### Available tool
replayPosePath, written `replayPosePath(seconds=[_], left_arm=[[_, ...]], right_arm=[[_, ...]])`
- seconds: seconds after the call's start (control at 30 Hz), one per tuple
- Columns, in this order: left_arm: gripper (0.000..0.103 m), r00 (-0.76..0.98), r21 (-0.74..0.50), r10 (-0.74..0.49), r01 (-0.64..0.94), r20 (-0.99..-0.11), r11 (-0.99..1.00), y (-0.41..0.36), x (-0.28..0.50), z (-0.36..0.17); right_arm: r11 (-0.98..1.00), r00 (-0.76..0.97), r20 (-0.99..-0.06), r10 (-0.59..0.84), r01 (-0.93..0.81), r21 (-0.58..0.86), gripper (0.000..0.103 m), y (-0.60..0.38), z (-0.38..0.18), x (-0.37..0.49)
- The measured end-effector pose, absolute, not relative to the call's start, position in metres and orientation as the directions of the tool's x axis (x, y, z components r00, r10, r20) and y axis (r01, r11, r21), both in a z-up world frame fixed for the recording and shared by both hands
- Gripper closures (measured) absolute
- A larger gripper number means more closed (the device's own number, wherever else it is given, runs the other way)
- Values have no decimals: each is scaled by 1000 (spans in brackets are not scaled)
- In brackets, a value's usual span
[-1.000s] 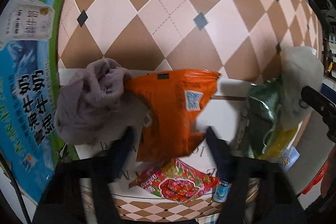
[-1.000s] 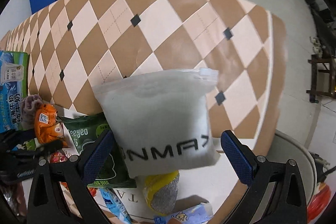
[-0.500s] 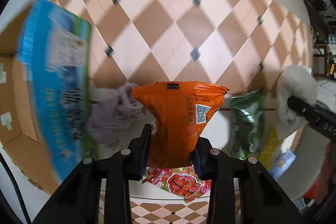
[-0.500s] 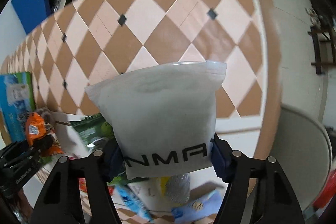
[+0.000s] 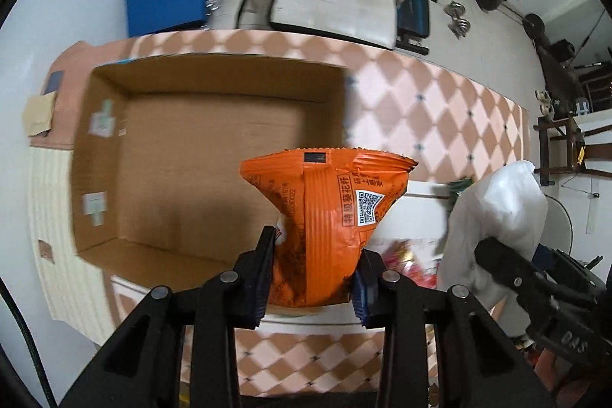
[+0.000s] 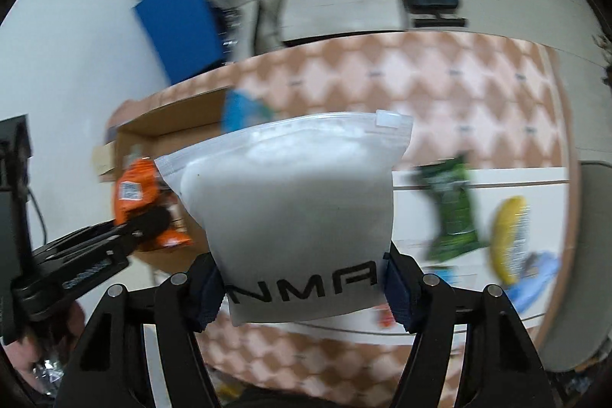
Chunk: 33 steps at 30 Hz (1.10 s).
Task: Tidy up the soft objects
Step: 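Lower both held bags into the cardboard box and open both tools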
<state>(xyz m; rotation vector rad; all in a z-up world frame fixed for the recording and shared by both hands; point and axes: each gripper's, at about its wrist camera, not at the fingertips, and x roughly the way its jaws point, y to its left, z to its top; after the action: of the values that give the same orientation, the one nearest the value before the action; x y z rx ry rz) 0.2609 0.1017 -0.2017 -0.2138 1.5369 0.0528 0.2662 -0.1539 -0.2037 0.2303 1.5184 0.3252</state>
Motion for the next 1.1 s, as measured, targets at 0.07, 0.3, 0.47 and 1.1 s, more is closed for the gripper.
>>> replayPosePath(seconds=[0.07, 0.3, 0.47, 1.1], left_arm=[[71, 23, -103, -100, -186, -995, 977, 124, 269, -201], [71, -46, -107, -117, -189, -992, 976, 207, 291, -216], [71, -135, -138, -158, -147, -978, 980, 224, 327, -261], [24, -208, -161, -187, -136, -960, 978, 257, 353, -312]], right_arm=[[932, 15, -934, 356, -71, 354, 31, -114, -200, 263], [943, -17, -944, 330, -47, 330, 31, 5, -225, 283], [965, -44, -965, 260, -17, 261, 31, 48, -271, 314], [980, -73, -977, 200, 8, 200, 4, 84, -321, 328]])
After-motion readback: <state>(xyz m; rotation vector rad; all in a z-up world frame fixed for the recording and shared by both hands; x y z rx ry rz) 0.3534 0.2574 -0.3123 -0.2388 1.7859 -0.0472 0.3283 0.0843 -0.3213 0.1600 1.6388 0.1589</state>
